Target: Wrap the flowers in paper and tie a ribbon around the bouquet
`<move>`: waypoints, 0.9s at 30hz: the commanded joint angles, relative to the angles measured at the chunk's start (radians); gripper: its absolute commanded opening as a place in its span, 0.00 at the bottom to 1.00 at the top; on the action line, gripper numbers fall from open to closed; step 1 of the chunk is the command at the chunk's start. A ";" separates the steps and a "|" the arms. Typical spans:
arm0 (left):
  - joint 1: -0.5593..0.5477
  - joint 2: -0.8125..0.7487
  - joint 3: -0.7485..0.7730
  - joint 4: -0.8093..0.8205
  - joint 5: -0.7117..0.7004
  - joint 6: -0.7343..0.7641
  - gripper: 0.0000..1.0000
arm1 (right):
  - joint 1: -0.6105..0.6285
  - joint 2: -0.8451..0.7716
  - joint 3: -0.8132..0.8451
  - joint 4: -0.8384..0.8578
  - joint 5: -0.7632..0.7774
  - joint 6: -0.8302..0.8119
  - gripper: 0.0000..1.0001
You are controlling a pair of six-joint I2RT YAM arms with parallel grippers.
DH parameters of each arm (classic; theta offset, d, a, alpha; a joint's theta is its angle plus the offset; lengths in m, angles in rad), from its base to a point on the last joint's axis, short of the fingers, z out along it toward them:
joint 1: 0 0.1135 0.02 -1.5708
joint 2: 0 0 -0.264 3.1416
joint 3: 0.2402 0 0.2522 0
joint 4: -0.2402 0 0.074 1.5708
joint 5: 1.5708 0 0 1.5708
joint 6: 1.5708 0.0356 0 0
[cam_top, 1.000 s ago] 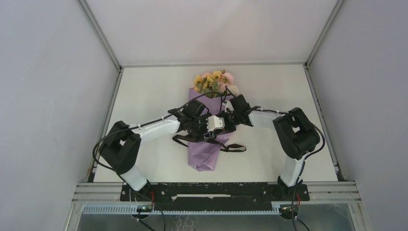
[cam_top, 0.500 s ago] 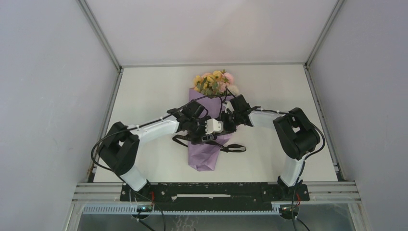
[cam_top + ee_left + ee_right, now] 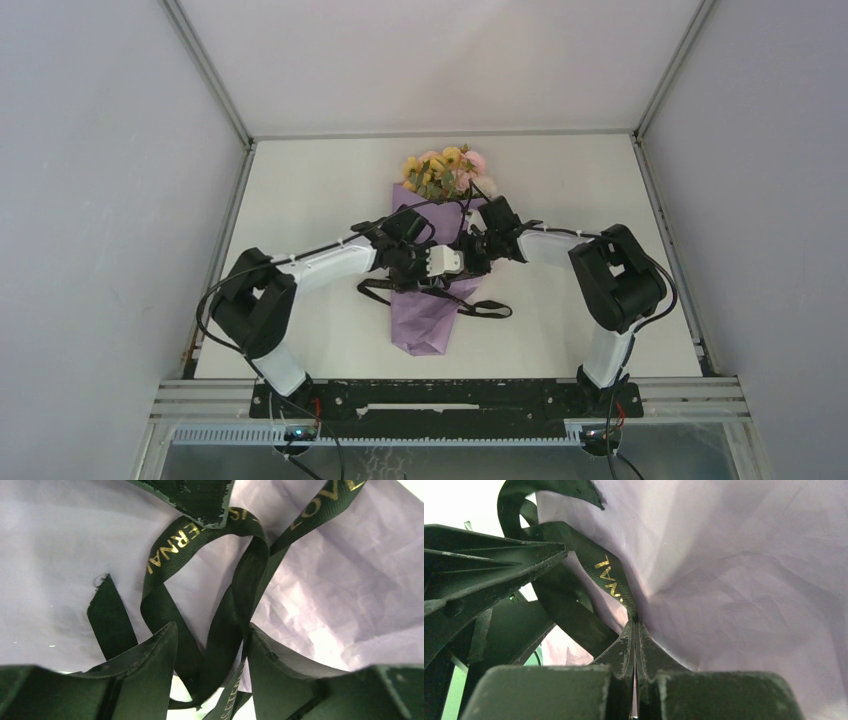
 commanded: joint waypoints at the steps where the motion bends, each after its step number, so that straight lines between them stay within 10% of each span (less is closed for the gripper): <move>1: 0.003 0.017 0.044 0.046 -0.074 0.030 0.54 | 0.005 -0.036 0.036 0.025 -0.017 0.021 0.00; 12: 0.002 -0.056 0.003 0.033 -0.064 0.039 0.01 | 0.010 -0.044 0.035 0.017 -0.033 0.020 0.00; 27: 0.035 -0.173 0.060 0.045 -0.040 -0.108 0.00 | 0.087 -0.052 0.036 -0.048 -0.213 -0.065 0.00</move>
